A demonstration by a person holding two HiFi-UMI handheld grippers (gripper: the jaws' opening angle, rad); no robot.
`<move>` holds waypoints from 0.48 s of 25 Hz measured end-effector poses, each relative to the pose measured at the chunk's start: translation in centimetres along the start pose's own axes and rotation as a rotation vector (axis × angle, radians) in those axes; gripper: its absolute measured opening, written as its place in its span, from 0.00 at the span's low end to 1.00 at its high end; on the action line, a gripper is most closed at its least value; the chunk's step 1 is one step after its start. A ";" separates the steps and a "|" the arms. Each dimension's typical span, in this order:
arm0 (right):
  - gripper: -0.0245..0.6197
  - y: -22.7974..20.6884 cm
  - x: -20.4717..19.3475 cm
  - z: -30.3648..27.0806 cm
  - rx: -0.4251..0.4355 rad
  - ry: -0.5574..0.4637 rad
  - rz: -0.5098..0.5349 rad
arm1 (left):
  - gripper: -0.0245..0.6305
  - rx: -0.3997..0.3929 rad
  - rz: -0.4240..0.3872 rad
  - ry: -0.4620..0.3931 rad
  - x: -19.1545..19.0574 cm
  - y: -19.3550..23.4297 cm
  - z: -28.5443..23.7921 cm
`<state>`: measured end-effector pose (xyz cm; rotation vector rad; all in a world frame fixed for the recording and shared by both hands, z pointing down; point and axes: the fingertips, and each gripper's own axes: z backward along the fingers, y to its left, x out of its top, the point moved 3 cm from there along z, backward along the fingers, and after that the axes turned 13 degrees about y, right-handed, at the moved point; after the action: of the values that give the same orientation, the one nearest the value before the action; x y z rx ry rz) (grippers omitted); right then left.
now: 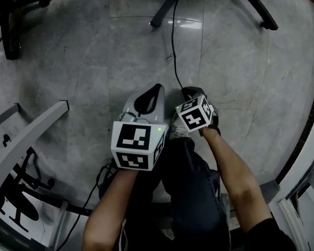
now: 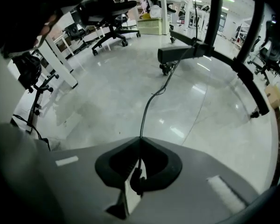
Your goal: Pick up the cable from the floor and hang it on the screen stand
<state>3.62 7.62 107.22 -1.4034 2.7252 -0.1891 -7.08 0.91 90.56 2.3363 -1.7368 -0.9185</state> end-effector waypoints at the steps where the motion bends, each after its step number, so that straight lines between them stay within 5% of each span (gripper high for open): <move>1: 0.06 0.2 0.0 1.4 -0.006 -0.009 0.005 | 0.04 0.002 0.001 0.000 0.2 -0.3 1.0; 12: 0.05 2.0 2.0 16.8 -0.057 -0.095 0.079 | 0.04 0.008 0.015 -0.026 4.0 -4.6 11.4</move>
<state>2.85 5.87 90.34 -1.2796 2.7225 -0.0389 -8.33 2.03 77.75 2.3235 -1.7688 -0.9455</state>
